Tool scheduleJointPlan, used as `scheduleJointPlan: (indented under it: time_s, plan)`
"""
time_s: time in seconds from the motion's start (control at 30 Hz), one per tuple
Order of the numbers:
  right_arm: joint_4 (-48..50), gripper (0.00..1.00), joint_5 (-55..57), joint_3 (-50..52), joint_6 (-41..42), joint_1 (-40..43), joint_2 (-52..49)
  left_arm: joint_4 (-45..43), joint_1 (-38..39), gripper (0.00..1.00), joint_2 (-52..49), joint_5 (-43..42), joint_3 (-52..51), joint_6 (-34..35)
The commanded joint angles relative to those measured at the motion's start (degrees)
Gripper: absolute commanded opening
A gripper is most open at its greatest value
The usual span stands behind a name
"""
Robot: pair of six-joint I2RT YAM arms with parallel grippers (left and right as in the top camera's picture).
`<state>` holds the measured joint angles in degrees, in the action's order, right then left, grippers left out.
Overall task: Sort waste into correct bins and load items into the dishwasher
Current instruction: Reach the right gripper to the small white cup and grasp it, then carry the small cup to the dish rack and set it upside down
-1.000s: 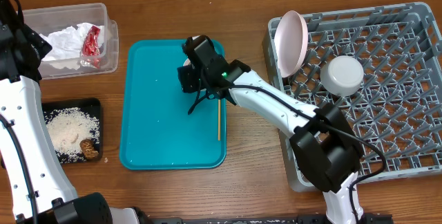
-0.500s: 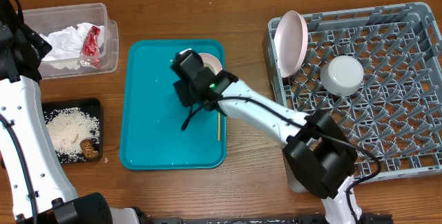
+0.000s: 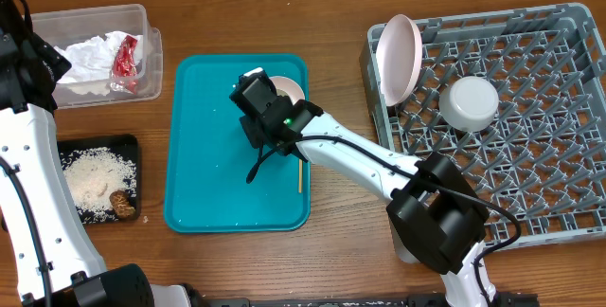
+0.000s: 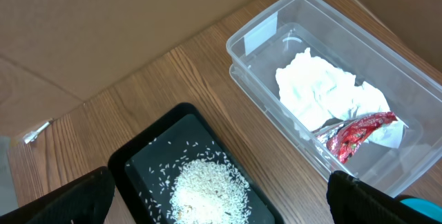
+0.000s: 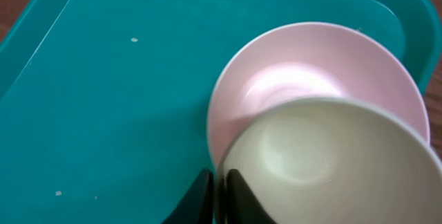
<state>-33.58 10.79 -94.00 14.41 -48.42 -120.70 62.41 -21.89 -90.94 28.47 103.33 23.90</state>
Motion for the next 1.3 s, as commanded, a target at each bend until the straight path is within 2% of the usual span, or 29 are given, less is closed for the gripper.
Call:
scheduleJointPlan:
  time_s: [0.0,0.27,0.37,0.43,0.53,0.67,0.77,0.97,1.0,1.17,1.27]
  plan:
    - [-1.0,0.04,1.0,-3.2,0.2,0.0,1.1,0.0,-0.2,1.0,-0.3,-0.2,0.0,0.5]
    - [-12.5,0.04,2.6,-17.9,0.5,0.3,2.1,0.0,-0.2,1.0,-0.3,-0.2,0.0,0.5]
    - [-21.9,0.04,6.6,-27.3,0.8,2.0,4.8,0.0,-0.2,1.0,-0.3,-0.2,0.0,0.5]
    - [-25.9,0.04,7.2,-30.3,0.8,3.1,6.4,0.0,-0.2,1.0,-0.3,-0.2,0.0,0.5]
    - [-34.4,0.04,7.2,-34.2,3.3,7.4,11.1,0.0,-0.2,1.0,-0.3,-0.2,0.0,0.5]
    - [-43.1,0.04,6.7,-34.5,8.1,14.1,17.7,0.0,-0.2,1.0,-0.3,-0.2,0.0,0.5]
    - [-49.4,0.04,3.9,-34.5,8.6,21.8,22.6,0.0,-0.2,1.0,-0.3,-0.2,0.0,0.5]
    - [-56.0,0.04,-13.0,-34.5,6.2,41.3,26.3,0.0,-0.2,1.0,-0.3,-0.2,0.0,0.5]
    - [-57.1,0.04,-20.1,-34.3,3.1,46.6,26.3,0.0,-0.2,1.0,-0.3,-0.2,0.0,0.5]
    - [-58.7,0.04,-44.0,-29.7,-6.7,62.8,26.3,0.0,-0.2,1.0,-0.3,-0.2,0.0,0.5]
    - [-60.3,0.04,-53.9,-25.5,-12.3,70.4,26.3,0.0,-0.2,1.0,-0.3,-0.2,0.0,0.5]
